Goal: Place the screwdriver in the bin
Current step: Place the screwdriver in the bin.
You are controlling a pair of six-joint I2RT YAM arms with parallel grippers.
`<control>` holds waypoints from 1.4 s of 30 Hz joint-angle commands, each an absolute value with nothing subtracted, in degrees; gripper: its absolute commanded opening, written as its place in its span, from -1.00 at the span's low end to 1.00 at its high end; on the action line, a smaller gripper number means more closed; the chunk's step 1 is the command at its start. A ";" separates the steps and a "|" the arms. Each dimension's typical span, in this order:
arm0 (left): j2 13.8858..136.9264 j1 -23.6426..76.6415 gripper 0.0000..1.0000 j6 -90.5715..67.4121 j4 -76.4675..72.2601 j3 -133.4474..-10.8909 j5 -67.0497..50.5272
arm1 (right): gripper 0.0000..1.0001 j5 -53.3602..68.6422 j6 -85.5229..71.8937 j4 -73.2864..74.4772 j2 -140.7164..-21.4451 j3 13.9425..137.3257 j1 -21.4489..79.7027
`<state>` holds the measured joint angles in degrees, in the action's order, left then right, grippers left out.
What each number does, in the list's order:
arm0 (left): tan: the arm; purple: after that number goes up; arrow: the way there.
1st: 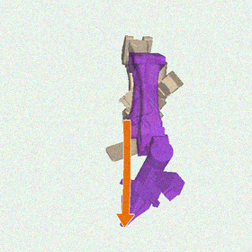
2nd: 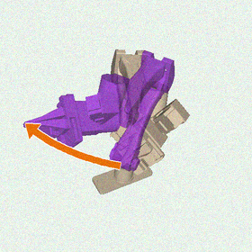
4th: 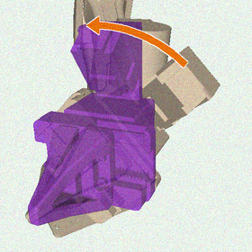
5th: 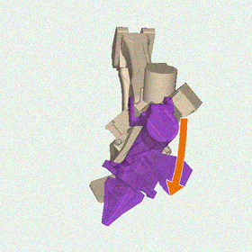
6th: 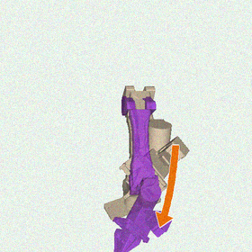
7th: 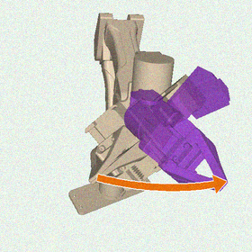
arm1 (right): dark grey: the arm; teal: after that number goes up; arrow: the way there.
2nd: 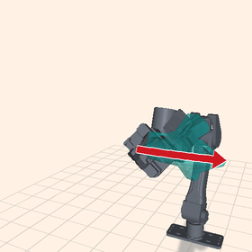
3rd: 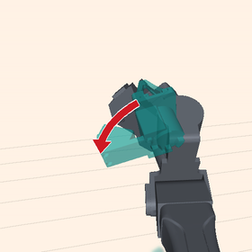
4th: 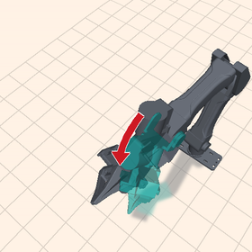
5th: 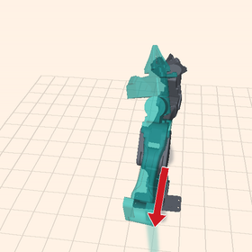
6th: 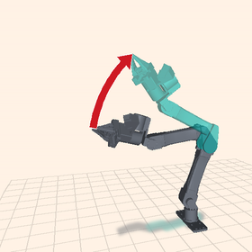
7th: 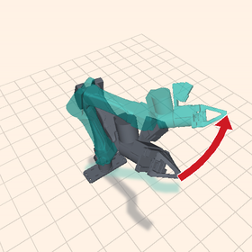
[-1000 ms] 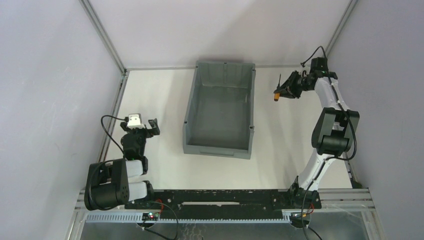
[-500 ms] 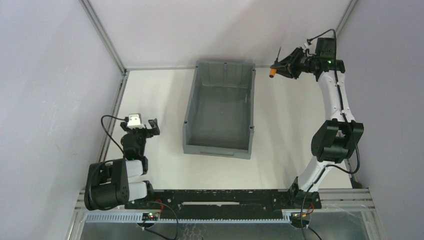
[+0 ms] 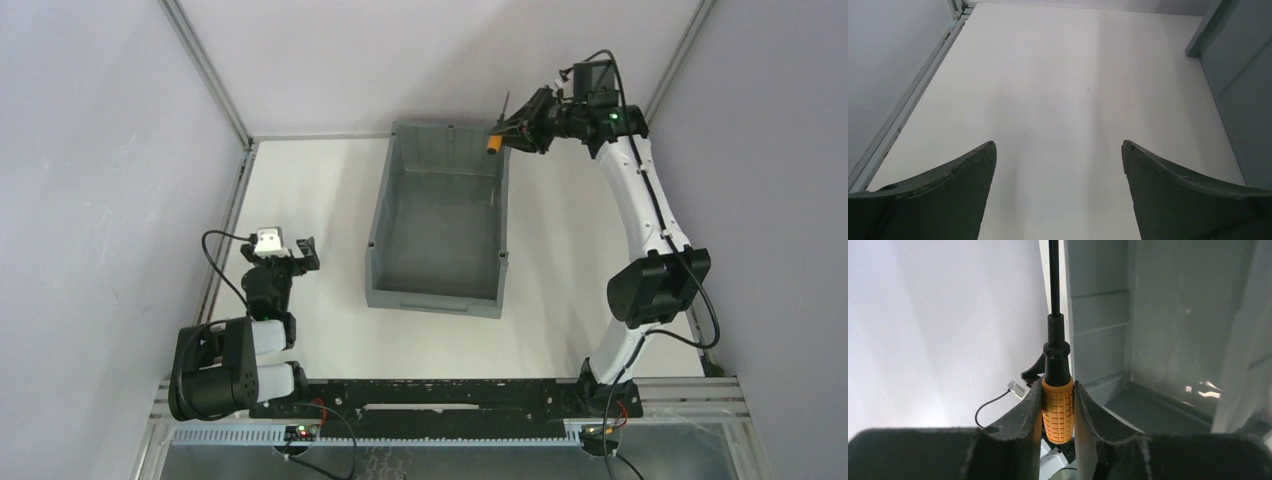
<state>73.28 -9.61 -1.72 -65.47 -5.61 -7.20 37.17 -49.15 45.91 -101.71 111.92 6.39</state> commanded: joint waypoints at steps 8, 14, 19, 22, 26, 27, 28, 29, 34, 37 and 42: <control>72.60 -9.41 1.00 -2.40 -67.85 -7.87 -6.90 | -1.00 22.75 -49.87 55.78 -106.50 121.52 16.91; 72.60 -9.45 1.00 -2.41 -67.84 -7.77 -6.86 | -1.00 15.69 -46.93 62.70 -111.76 127.41 21.69; 72.60 -9.41 1.00 -2.42 -67.84 -7.87 -6.86 | -1.00 10.74 -45.66 65.46 -114.61 128.67 24.96; 72.55 -9.45 1.00 -2.43 -67.78 -7.87 -6.90 | -1.00 8.34 -45.07 66.35 -116.43 128.67 26.71; 72.60 -9.45 1.00 -2.37 -67.85 -7.80 -6.86 | -1.00 5.87 -44.16 66.97 -119.56 128.67 29.08; 72.60 -9.41 1.00 -2.40 -67.79 -7.84 -6.86 | -1.00 5.14 -43.96 67.03 -120.28 128.68 29.54; 72.58 -9.37 1.00 -2.40 -67.82 -7.86 -6.87 | -1.00 4.62 -43.75 66.98 -121.10 128.67 30.07; 72.55 -9.40 1.00 -2.39 -67.80 -7.80 -6.87 | -1.00 4.17 -43.55 67.16 -121.83 128.79 30.51; 72.60 -9.37 1.00 -2.38 -67.81 -7.89 -6.86 | -1.00 2.02 -42.39 66.89 -126.03 129.39 32.30; 72.55 -9.39 1.00 -2.37 -67.84 -7.82 -6.86 | -1.00 0.90 -41.87 66.84 -128.63 129.98 32.84; 72.60 -9.45 1.00 -2.40 -67.80 -7.76 -6.86 | -1.00 -1.51 -40.63 66.29 -131.92 129.50 33.84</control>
